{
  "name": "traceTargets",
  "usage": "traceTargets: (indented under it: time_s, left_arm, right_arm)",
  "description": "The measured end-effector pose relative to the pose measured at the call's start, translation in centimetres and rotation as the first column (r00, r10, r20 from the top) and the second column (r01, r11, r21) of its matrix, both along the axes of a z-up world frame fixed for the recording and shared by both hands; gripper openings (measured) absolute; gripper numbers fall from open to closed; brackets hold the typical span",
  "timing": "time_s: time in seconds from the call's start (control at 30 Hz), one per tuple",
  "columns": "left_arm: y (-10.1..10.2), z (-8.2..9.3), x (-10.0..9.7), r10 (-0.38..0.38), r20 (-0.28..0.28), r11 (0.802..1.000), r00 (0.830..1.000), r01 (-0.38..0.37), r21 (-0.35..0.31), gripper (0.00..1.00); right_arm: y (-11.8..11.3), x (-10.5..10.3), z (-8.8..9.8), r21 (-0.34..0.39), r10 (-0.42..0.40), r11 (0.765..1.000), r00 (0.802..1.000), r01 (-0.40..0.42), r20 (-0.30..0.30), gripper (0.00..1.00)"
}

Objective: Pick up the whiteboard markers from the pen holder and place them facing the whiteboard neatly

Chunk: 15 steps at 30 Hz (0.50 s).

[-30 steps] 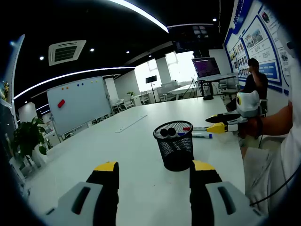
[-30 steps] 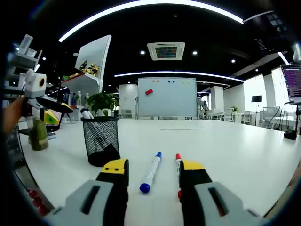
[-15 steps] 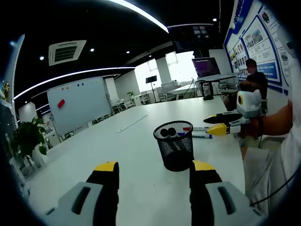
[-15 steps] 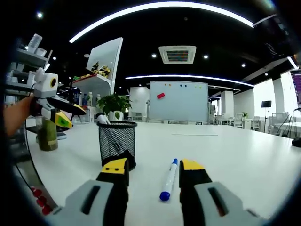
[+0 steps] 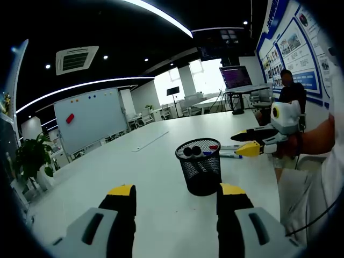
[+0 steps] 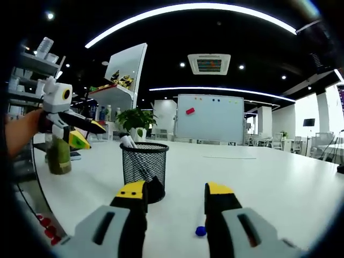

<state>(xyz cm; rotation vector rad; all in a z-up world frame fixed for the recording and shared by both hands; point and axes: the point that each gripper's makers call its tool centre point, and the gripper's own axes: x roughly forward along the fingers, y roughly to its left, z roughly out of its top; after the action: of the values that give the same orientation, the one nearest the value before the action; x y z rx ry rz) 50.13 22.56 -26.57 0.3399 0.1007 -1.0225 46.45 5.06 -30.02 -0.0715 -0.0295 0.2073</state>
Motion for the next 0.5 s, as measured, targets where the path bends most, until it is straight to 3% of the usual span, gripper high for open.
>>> traceTargets:
  time_s: [0.27, 0.5]
  left_arm:
    - [-0.1, 0.0, 0.0, 0.001, 0.001, 1.000, 1.000, -0.001, 0.000, 0.61]
    - [-0.1, 0.0, 0.0, 0.000, 0.001, 1.000, 1.000, 0.000, 0.000, 0.61]
  right_arm:
    - [1.2, -0.2, 2.0, 0.036, 0.040, 0.999, 0.999, -0.040, 0.012, 0.41]
    - [2.1, -0.2, 3.1, 0.024, 0.063, 0.998, 0.997, -0.063, 0.035, 0.41]
